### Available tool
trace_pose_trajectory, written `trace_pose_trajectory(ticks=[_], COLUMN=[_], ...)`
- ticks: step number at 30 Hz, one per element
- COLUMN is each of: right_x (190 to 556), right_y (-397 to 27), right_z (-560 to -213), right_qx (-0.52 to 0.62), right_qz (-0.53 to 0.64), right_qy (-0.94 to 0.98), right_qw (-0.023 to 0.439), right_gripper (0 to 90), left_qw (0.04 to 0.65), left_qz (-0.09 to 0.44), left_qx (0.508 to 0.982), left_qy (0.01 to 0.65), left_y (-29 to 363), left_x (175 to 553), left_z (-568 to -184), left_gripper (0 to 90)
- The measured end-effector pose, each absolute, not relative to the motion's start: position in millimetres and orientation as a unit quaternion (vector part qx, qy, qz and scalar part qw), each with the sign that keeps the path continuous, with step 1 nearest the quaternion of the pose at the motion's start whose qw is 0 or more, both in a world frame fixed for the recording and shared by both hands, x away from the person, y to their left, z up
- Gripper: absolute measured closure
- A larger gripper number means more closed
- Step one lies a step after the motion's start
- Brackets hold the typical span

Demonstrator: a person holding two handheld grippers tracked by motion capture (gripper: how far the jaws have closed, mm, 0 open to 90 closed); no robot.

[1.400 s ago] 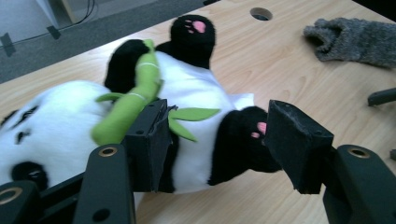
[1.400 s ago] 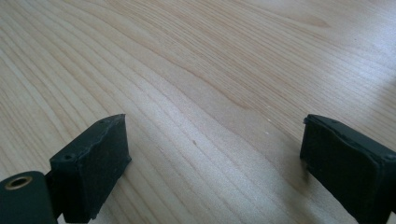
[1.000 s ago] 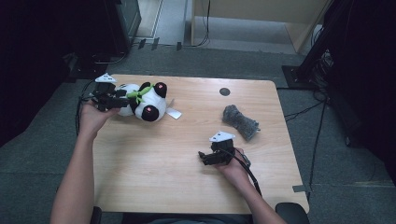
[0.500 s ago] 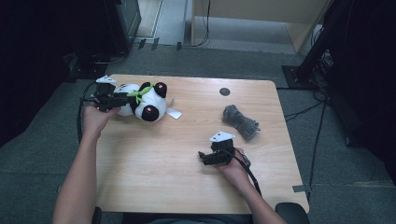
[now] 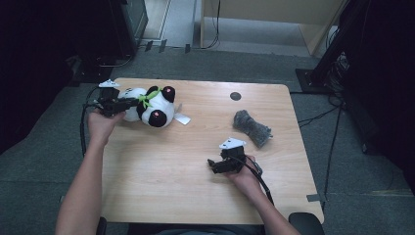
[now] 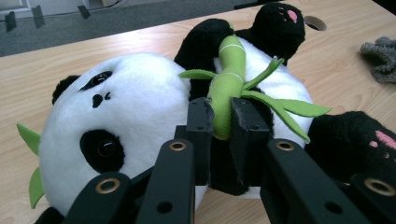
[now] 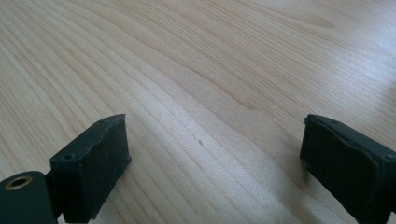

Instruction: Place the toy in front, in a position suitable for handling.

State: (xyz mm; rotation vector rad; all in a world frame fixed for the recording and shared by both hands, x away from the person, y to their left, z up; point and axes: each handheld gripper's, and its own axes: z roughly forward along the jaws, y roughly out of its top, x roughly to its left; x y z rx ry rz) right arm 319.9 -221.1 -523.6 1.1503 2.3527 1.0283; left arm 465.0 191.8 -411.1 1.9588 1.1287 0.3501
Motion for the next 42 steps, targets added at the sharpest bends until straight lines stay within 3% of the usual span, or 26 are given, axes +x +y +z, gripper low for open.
trace_pose_trajectory(ticks=[16,23,31,42], right_x=[320.0,320.0,321.0,325.1], right_y=[-221.2,-221.7,-233.9,-252.7], right_z=[-523.5,-516.6,-497.3,-469.1], right_qx=[0.403,0.419,0.426,0.422], right_qz=[0.360,0.352,0.395,0.424], right_qy=[0.825,0.821,0.797,0.778], right_qw=[0.163,0.160,0.168,0.191], right_gripper=[8.0,28.6,35.7,38.0], left_qw=[0.460,0.483,0.506,0.514], left_qz=[0.124,0.110,0.101,0.086], left_qx=[0.766,0.764,0.760,0.757], left_qy=[0.431,0.413,0.396,0.394], left_y=[176.5,161.4,145.2,123.3], left_x=[453.7,428.3,399.8,371.6], left_z=[-374.9,-364.4,-353.2,-357.8], left_gripper=[83.2,83.3,83.2,83.2])
